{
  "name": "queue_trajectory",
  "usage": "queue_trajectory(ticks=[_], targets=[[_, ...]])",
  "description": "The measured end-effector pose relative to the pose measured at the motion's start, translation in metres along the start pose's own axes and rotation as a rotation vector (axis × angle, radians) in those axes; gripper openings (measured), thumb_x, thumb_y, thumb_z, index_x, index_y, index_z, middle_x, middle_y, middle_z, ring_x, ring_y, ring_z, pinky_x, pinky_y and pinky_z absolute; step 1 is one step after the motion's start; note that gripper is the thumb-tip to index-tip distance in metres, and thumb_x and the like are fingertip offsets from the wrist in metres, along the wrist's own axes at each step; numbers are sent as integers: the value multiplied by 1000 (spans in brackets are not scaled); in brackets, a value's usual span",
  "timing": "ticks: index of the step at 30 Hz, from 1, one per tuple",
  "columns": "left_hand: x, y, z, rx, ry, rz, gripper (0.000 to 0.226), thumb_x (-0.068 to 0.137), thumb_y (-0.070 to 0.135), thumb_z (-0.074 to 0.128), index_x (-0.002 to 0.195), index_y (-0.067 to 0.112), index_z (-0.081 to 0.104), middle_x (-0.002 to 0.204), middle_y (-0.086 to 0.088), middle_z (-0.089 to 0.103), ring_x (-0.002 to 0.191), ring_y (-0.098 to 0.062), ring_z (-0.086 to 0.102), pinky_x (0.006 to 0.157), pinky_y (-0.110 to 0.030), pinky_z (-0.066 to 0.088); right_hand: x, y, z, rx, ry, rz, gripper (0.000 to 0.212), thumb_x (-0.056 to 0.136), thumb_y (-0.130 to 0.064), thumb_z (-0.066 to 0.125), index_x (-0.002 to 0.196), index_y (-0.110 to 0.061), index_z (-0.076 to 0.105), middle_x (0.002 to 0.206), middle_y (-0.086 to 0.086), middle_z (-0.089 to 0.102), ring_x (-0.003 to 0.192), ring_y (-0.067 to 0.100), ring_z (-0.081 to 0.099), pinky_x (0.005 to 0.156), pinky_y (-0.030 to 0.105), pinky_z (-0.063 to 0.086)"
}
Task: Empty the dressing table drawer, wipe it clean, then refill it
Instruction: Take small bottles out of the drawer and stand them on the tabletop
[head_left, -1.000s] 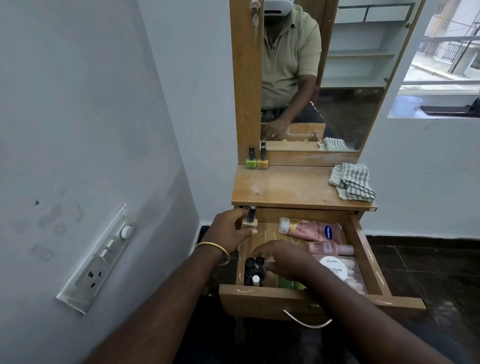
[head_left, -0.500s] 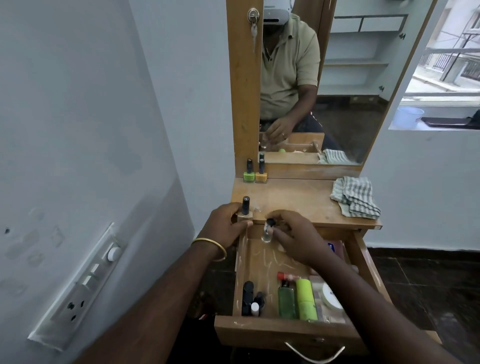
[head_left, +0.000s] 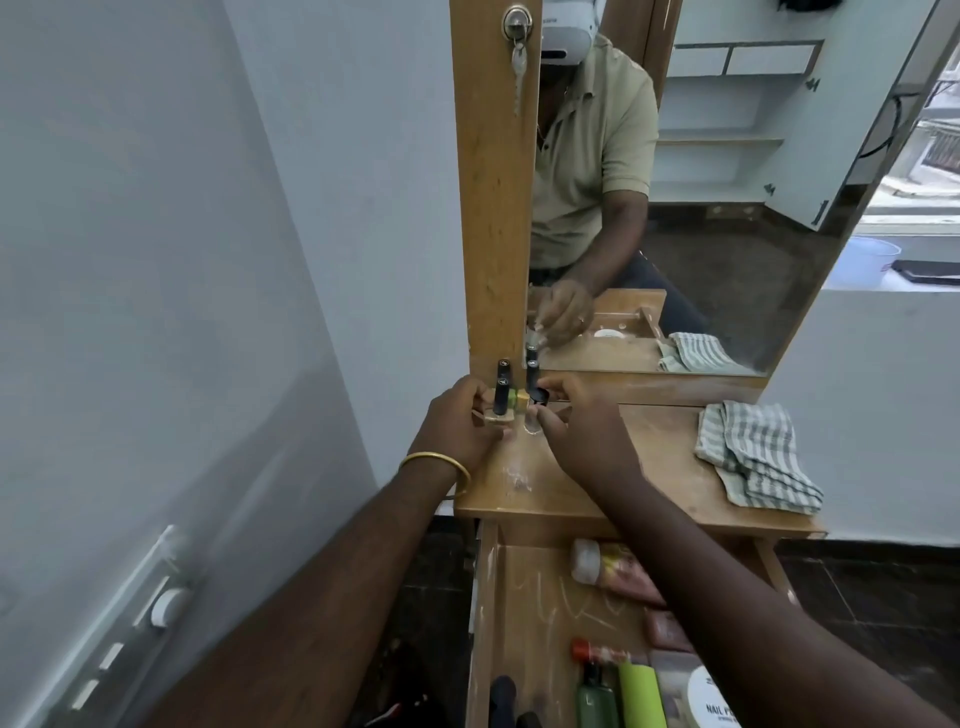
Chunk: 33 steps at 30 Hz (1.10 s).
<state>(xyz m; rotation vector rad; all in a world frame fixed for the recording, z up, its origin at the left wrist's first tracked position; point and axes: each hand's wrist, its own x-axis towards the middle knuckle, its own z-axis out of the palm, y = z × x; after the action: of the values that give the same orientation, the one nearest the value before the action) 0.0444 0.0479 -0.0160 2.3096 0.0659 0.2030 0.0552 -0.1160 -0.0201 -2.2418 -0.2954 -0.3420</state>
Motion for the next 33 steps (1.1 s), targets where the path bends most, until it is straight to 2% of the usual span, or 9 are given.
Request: queue_trajectory(ticks=[6,10,13,16,18,24,27,30,33], targets=[[9,-6,6,-52,22,-20,34,75,16,83,91,24,54,83,9,59,78,-11,57,67,-20,44,11,0,10,-21,0,-9,30,89,-21,71,119,-18,66,110,2,70,95,17,65,82,35,54],[14,-10,15,-28,54,-18,31,74,18,83,93,18,59,91,2,62,80,-14,58,64,-18,43,13,5,18,-32,9,-25,28,88,-19,72,115,-18,67,107,1,70,94,16,65,79,31,52],[17,-11,21,-2,106,5,33,72,21,85,94,18,62,101,-1,59,84,-16,57,69,-19,47,13,5,21,-44,26,-26,28,89,-19,71,117,-18,67,109,1,69,96,16,64,81,33,53],[18,-11,24,16,122,9,34,73,22,84,96,21,59,103,-1,56,78,-7,51,64,-10,36,15,4,22,-55,45,-36,28,89,-17,70,117,-16,67,110,3,68,97,16,62,82,32,52],[20,-11,25,38,134,16,33,74,23,83,95,22,57,102,-1,57,78,-7,48,61,-10,31,17,4,22,-71,49,-38,30,89,-16,70,118,-15,66,112,4,67,100,17,61,82,29,49],[23,-7,25,57,137,13,34,74,23,84,91,23,55,99,-2,58,73,-5,45,59,-11,29,19,6,24,-77,53,-29,30,88,-16,71,117,-16,65,112,1,63,96,13,57,80,30,51],[21,-5,23,33,132,-7,39,72,23,85,98,22,56,103,-1,57,81,-8,51,65,-13,36,16,6,23,-55,51,-12,38,85,-15,72,121,-18,62,116,1,62,97,16,61,83,37,55],[13,2,18,13,139,-35,48,72,20,86,111,18,58,113,-2,57,100,-18,57,83,-24,46,11,1,16,-57,49,-14,39,85,-15,73,121,-19,61,115,0,60,96,16,63,81,38,56],[-2,9,9,30,129,-50,52,74,20,84,119,18,58,122,-2,56,109,-21,57,91,-29,47,2,-8,4,-74,57,-28,39,83,-13,74,119,-20,60,114,0,60,94,15,62,79,36,56]])
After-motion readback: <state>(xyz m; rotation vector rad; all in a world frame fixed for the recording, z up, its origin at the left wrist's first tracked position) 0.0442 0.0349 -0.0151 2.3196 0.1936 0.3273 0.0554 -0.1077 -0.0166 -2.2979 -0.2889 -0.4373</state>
